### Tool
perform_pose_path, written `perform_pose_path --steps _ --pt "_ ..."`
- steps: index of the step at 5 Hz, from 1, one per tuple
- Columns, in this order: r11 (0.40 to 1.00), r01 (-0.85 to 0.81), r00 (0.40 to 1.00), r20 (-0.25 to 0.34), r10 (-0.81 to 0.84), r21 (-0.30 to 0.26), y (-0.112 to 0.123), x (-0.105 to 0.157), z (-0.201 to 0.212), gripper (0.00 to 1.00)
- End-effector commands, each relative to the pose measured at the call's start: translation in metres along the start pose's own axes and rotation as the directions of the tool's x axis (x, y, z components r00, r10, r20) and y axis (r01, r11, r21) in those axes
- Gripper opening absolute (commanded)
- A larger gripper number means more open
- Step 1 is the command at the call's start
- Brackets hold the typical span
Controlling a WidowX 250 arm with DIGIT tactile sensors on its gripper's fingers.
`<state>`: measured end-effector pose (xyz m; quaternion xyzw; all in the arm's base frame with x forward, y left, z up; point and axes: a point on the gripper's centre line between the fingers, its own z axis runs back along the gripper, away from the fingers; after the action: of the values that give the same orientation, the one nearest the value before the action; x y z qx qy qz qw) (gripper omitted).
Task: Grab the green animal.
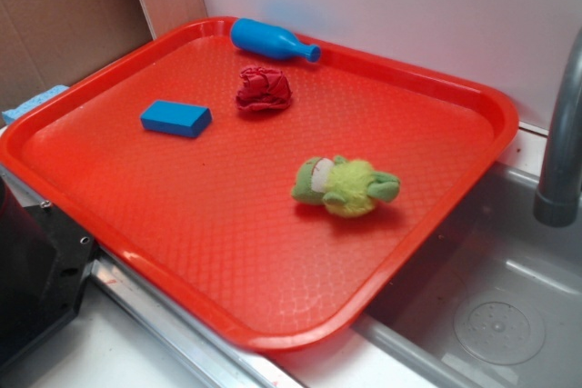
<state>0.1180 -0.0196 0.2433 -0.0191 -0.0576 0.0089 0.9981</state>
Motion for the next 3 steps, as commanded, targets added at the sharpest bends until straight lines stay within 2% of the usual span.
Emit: perform_pose_path --steps 1,3 --pt "1.000 0.000 1.000 0.000 0.000 0.000 0.0000 0.0000 0.0000 1.00" --pt "1.000 -0.018 1.000 0.008 0.018 0.014 0.0003 0.0073 -0.0091 1.00"
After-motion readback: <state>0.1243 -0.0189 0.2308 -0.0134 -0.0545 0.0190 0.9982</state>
